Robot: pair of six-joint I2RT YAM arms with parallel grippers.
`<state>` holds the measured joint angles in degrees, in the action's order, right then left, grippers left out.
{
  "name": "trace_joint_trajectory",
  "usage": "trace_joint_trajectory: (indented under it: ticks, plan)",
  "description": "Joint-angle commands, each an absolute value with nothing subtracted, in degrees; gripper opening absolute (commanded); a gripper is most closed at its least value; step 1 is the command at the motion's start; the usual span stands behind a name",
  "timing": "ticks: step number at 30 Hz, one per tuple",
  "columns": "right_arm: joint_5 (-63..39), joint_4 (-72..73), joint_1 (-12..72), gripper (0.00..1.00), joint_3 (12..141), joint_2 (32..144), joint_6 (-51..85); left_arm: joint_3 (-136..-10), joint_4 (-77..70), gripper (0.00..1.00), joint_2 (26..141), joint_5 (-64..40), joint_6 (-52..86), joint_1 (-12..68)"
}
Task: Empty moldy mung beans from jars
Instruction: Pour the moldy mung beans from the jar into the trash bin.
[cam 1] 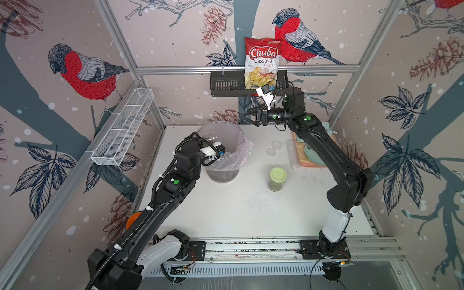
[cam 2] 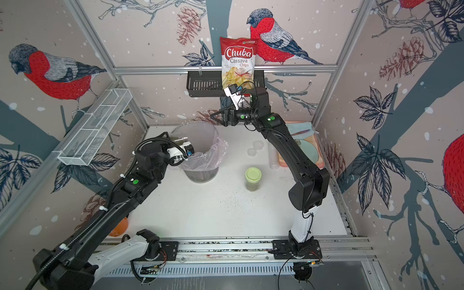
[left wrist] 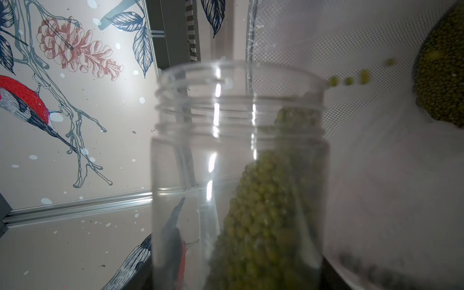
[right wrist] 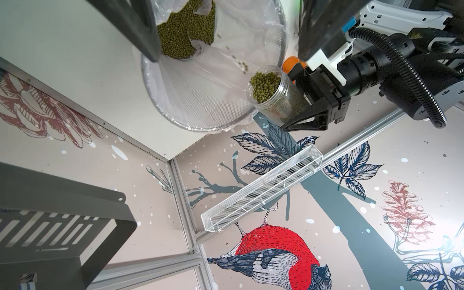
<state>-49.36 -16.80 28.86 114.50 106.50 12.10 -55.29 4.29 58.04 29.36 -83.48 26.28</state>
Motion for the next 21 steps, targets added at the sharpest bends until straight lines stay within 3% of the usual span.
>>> trace_joint_trajectory:
  ticks: [1, 21]
  plan:
    - [-49.50, -16.13, 28.99, 0.86, 114.93, 106.30, 11.42, -56.83, 1.73, 0.09, 58.08, 26.89, -85.58, 25.75]
    - [-48.96, -18.91, 29.17, 0.85, 118.89, 107.62, 12.09, -58.54, 2.72, 0.08, 59.24, 24.01, -88.27, 25.40]
